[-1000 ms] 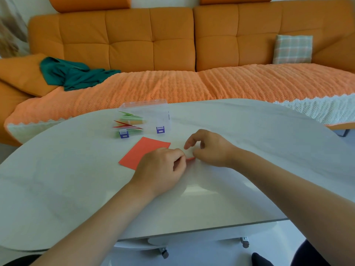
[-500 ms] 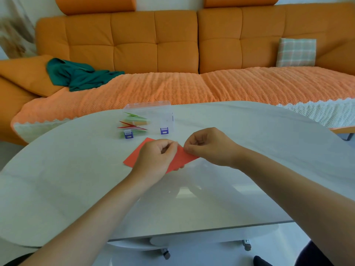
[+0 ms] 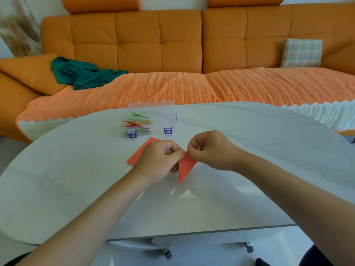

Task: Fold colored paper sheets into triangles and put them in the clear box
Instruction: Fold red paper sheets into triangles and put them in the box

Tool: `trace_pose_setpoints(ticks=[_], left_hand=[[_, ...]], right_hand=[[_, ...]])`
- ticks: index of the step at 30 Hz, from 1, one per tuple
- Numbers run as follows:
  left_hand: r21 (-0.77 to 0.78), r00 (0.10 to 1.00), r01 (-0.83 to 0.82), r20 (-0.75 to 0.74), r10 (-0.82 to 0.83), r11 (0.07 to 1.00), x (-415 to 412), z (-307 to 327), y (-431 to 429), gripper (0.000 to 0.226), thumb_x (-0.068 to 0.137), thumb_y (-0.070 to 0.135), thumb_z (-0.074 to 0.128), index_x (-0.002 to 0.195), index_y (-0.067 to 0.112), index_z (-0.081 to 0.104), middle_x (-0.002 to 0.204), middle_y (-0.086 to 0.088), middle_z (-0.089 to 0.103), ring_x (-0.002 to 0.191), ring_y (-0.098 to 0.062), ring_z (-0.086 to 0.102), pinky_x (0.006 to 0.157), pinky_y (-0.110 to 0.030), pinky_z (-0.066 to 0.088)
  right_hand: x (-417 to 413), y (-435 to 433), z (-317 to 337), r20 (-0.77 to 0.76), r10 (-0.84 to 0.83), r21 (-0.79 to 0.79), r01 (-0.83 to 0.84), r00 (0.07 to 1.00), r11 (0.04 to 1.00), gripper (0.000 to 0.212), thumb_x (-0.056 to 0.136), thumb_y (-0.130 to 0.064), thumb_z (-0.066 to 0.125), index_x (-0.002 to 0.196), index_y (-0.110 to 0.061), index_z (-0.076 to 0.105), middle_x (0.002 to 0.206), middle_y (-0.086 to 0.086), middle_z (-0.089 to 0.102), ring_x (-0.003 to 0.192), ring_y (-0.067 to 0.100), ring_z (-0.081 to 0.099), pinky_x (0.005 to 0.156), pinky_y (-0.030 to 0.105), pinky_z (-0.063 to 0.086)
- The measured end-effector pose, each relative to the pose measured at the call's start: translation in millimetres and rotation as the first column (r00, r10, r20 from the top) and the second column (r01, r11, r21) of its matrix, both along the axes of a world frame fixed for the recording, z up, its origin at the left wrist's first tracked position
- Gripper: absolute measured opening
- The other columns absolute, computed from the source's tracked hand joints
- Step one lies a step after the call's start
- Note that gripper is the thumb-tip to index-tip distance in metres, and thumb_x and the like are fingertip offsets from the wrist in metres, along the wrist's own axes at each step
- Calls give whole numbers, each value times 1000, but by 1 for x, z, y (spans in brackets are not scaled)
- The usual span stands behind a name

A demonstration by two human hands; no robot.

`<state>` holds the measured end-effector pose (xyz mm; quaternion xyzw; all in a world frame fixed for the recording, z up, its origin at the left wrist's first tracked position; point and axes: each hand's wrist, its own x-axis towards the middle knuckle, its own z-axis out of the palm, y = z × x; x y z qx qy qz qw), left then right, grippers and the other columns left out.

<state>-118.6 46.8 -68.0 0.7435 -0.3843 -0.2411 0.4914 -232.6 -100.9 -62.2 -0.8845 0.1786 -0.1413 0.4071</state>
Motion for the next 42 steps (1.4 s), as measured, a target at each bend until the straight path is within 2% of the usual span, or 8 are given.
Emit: trace_pose_setpoints(ticks=[6, 10, 13, 18, 24, 30, 39, 42], left_hand=[[36, 997, -34, 65, 32, 999, 8, 1, 2, 18, 94, 12, 64, 77, 8, 69, 78, -4, 75, 70, -8, 73, 54, -19, 53], [77, 986, -70, 159, 57, 995, 19, 0, 6, 18, 94, 17, 63, 77, 13, 69, 71, 1, 74, 65, -17, 72, 65, -36, 60], [61, 970, -120, 220, 104, 991, 22, 2, 9, 17, 93, 16, 63, 77, 14, 69, 72, 2, 73, 62, -10, 69, 59, -19, 52], [41, 993, -77, 91, 73, 996, 17, 1, 9, 16, 94, 16, 64, 79, 12, 70, 77, 2, 75, 68, -19, 73, 65, -32, 61], [17, 987, -58, 148, 55, 998, 13, -2, 4, 13, 94, 17, 65, 85, 20, 74, 87, 7, 77, 75, -11, 73, 57, -19, 52], [18, 950, -19, 312, 13, 1000, 9, 0, 2, 21, 90, 20, 69, 70, 25, 71, 58, 21, 64, 63, 13, 59, 57, -4, 35], [85, 989, -15, 150, 2, 996, 28, 9, 14, 21, 87, 3, 63, 68, 10, 71, 69, -4, 75, 70, -26, 74, 74, -44, 63], [30, 987, -96, 133, 91, 995, 38, 6, 20, 19, 88, 4, 64, 72, 10, 73, 72, -4, 76, 71, -23, 74, 73, -41, 62]], right_hand=[[-2, -10, 0, -56, -17, -18, 16, 998, 1000, 18, 88, -18, 64, 71, -22, 70, 63, -15, 64, 56, 1, 54, 55, 13, 45], [-5, -20, -4, -90, -59, -24, 57, 994, 998, 18, 88, -20, 64, 72, -18, 69, 60, -14, 61, 55, 2, 52, 54, 16, 47], [-7, -26, -6, -92, -102, -20, 101, 991, 995, 16, 88, -20, 62, 74, -16, 68, 64, -8, 61, 58, 4, 52, 56, 21, 48], [-2, -15, -2, 5, -30, 111, 29, 1000, 993, 10, 92, -28, 67, 90, -22, 74, 85, -7, 74, 68, 7, 64, 67, 22, 54], [4, -7, -3, -7, -8, 71, 9, 1000, 997, 15, 92, -21, 69, 78, -23, 74, 73, -12, 72, 63, 3, 60, 62, 17, 50], [7, 3, -3, 8, 41, -6, -41, 999, 999, 14, 91, -22, 68, 79, -28, 72, 79, -9, 73, 66, 2, 62, 71, 28, 55], [1, -9, 3, 0, -43, -9, 43, 999, 999, 17, 93, -19, 66, 78, -24, 72, 72, -13, 69, 60, 0, 60, 62, 18, 49], [-4, -16, 6, 35, -146, 39, 145, 989, 989, 16, 95, -18, 63, 82, -17, 73, 61, -17, 65, 56, 0, 57, 53, 13, 43]])
